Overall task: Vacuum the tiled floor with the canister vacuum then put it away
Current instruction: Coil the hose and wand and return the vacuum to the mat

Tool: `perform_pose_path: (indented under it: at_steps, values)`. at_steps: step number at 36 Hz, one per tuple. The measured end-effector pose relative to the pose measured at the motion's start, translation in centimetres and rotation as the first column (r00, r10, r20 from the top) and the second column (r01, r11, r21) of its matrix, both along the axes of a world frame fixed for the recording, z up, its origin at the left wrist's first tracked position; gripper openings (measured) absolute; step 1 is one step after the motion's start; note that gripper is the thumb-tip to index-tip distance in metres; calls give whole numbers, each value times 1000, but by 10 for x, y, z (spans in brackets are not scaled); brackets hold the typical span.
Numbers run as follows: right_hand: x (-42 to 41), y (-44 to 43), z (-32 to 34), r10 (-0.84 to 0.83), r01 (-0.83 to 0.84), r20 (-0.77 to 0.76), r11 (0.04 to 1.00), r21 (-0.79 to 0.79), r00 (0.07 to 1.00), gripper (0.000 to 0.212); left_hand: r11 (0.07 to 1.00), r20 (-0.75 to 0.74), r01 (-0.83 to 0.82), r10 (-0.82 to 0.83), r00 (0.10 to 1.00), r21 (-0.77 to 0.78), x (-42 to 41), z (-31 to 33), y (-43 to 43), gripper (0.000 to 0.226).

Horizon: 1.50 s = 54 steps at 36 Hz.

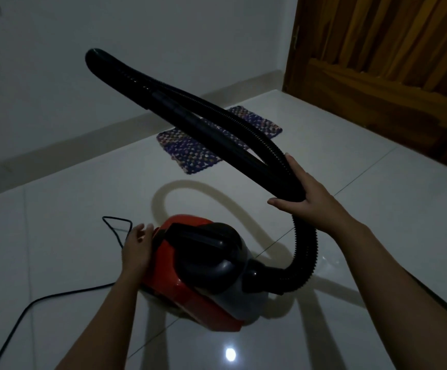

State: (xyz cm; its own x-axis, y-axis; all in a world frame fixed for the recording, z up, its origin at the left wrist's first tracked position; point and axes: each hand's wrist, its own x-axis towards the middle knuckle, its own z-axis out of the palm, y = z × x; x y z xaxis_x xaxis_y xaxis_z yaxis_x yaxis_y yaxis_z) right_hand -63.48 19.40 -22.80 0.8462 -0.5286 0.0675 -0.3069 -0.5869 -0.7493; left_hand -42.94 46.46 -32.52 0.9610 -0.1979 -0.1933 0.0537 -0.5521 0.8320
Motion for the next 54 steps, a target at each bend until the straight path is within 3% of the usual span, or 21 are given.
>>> perform_pose_path:
  at_steps: [4,13,28,42,54]
  values:
    - [1,0,-1,4,-4,1,1000,14,1000,97,984,-66,138,-132,989,110,1,-11,3,48]
    - [3,-1,-2,-4,4,-6,1000,25,1000,101,994,-255,93,-106,961,-64,6,-10,7,47]
    - [5,-4,-6,7,-7,19,1000,14,1000,93,980,-334,84,-142,932,-183,-5,-14,3,48]
    - [5,-2,-3,5,-6,29,999,36,1000,90,982,-395,38,-111,912,-187,-4,-25,-1,41]
    - [-5,0,3,-10,10,44,1000,5,999,90,979,-380,129,-181,907,-158,-19,-12,-1,49]
